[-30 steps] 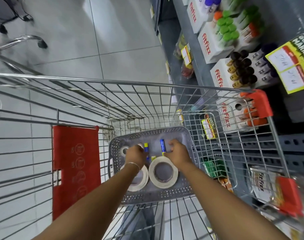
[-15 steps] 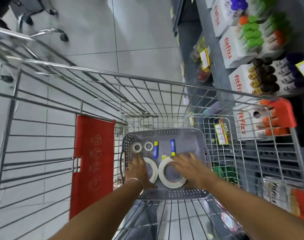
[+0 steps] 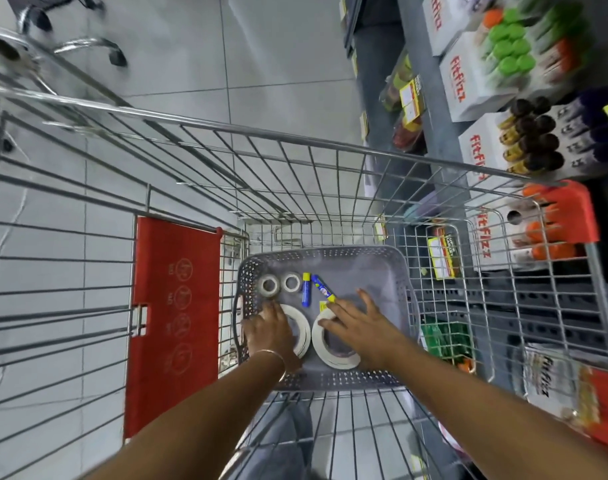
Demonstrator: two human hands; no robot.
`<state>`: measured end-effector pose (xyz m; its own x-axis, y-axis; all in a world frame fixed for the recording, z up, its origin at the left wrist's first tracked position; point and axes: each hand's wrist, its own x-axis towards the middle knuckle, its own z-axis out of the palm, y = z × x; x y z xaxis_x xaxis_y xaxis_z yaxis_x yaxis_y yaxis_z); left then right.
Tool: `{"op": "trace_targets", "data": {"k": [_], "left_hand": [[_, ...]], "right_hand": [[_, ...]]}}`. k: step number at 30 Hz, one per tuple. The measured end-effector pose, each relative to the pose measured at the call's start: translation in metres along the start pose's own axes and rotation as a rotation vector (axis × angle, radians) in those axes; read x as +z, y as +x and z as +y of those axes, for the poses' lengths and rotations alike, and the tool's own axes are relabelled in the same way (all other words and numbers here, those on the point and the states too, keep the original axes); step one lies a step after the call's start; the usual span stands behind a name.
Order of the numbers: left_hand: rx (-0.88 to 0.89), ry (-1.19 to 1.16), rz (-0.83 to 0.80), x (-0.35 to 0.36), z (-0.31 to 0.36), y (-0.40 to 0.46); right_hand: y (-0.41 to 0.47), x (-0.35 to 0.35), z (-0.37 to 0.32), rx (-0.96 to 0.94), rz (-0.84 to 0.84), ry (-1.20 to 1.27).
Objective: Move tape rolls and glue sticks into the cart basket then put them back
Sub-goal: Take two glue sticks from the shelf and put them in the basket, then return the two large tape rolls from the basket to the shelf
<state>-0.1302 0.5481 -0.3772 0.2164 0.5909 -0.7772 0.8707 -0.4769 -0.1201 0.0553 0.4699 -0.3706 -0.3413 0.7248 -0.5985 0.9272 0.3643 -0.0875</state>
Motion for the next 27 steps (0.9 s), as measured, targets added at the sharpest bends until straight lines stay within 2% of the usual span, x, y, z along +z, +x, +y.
{"op": "trace_targets", "data": {"k": [5,11,16,21,27], "left_hand": [[0.073,0.073,0.019,-0.027,-0.003,-0.017],[0.171,0.067,0.121,-0.067,-0.015,-0.047],[0.317,-0.007,0.324,-0.119,-0.020,-0.085],[0.472,-0.064,0.508,-0.174,0.003,-0.138],[0.676,-0.072,0.682,-0.198,0.041,-0.240]], "right_hand": [[-0.021,-0.021,0.003,0.038,0.000,0.100],[-0.074,-0.065,0.009,0.236,0.076,0.333],[-0.140,-0.103,0.009,0.415,0.317,0.505],[-0.214,-0.136,0.002,0.595,0.553,0.504],[-0.326,-0.150,-0.060,0.802,0.738,0.499]]}}
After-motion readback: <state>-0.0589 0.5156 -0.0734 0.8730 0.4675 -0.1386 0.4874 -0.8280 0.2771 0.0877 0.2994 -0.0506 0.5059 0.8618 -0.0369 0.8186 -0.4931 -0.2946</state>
